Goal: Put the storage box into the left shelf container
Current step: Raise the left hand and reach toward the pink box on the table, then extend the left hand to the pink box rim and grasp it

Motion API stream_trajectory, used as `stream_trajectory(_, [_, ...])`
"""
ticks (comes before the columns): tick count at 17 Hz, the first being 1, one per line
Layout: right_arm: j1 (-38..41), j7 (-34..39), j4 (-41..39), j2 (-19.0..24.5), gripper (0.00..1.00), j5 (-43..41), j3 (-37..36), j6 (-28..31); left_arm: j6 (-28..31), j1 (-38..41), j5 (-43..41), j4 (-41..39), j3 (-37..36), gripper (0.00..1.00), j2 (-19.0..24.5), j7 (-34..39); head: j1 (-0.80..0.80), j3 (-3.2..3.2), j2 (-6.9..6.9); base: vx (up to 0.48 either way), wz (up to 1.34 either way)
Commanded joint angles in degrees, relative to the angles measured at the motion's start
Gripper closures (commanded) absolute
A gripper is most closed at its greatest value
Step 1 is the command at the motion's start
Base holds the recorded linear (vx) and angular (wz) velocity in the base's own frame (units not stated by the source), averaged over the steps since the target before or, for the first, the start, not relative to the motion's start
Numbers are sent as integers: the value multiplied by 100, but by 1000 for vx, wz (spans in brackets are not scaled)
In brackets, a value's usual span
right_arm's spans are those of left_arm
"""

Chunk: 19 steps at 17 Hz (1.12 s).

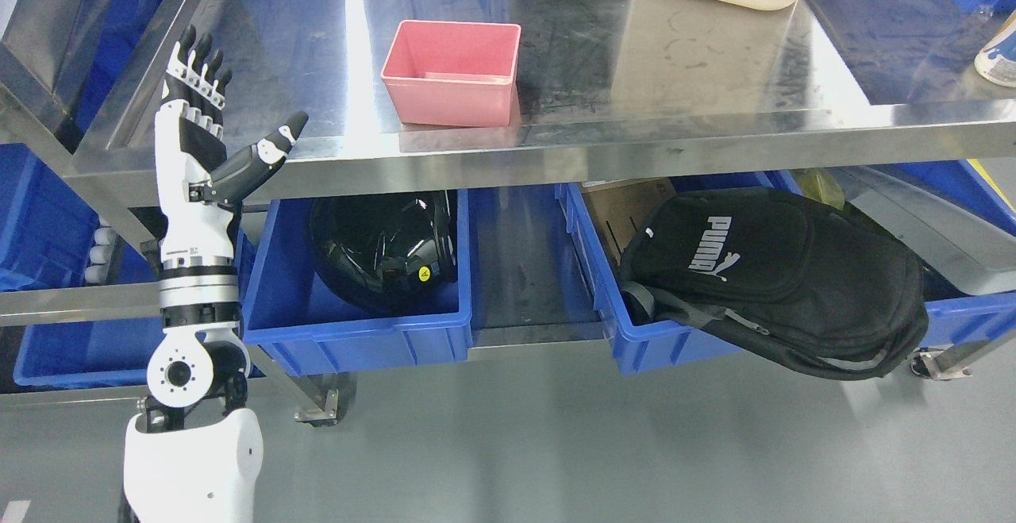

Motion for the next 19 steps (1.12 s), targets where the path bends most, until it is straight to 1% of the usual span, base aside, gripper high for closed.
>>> stream_trajectory(1, [53, 0, -100, -100, 0, 9, -26, -1, 51, -658, -34, 56, 281, 0, 419, -998, 0, 0, 0, 0, 0])
stream_trajectory(3, [53, 0, -100, -100, 0, 9, -26, -1, 86, -1272, -51, 327, 396, 0, 1043, -1833, 0, 0, 0, 0, 0])
stream_trajectory(5, [53, 0, -100, -100, 0, 9, -26, -1, 86, -1835, -156, 793, 318, 0, 1815, -2886, 0, 0, 0, 0, 0])
stream_trajectory(6, [53, 0, -100, -100, 0, 9, -26, -1, 86, -2012, -227, 977, 221, 0, 2115, -3292, 0, 0, 0, 0, 0])
stream_trajectory(7, [53, 0, -100, -100, 0, 9, -26, -1, 86, -2214, -349, 1206, -110, 0, 2388, -3740, 0, 0, 0, 0, 0])
stream_trajectory(8, [53, 0, -100, -100, 0, 9, -26, -1, 86, -2355, -481, 1382, -514, 0, 2521, -4031, 0, 0, 0, 0, 0])
stream_trajectory(10, [53, 0, -100, -100, 0, 9, -26, -1, 77, -2479, -936, 1532, -1218, 0, 2549, -4367, 0, 0, 0, 0, 0])
stream_trajectory(11, [53, 0, -100, -100, 0, 9, -26, -1, 77, -2540, -1339, 1629, -1430, 0, 2496, -4403, 0, 0, 0, 0, 0])
stream_trajectory(12, [53, 0, -100, -100, 0, 9, -26, -1, 69, -2645, -1839, 1786, -1615, 0, 2400, -4421, 0, 0, 0, 0, 0])
stream_trajectory(14, [53, 0, -100, -100, 0, 9, -26, -1, 7, -2777, -2370, 2120, -1757, 0, 2120, -4438, 0, 0, 0, 0, 0])
stream_trajectory(19, [53, 0, -100, -100, 0, 9, -26, -1, 7, -3252, -2556, 2823, -2029, 0, 1197, -4491, 0, 0, 0, 0, 0])
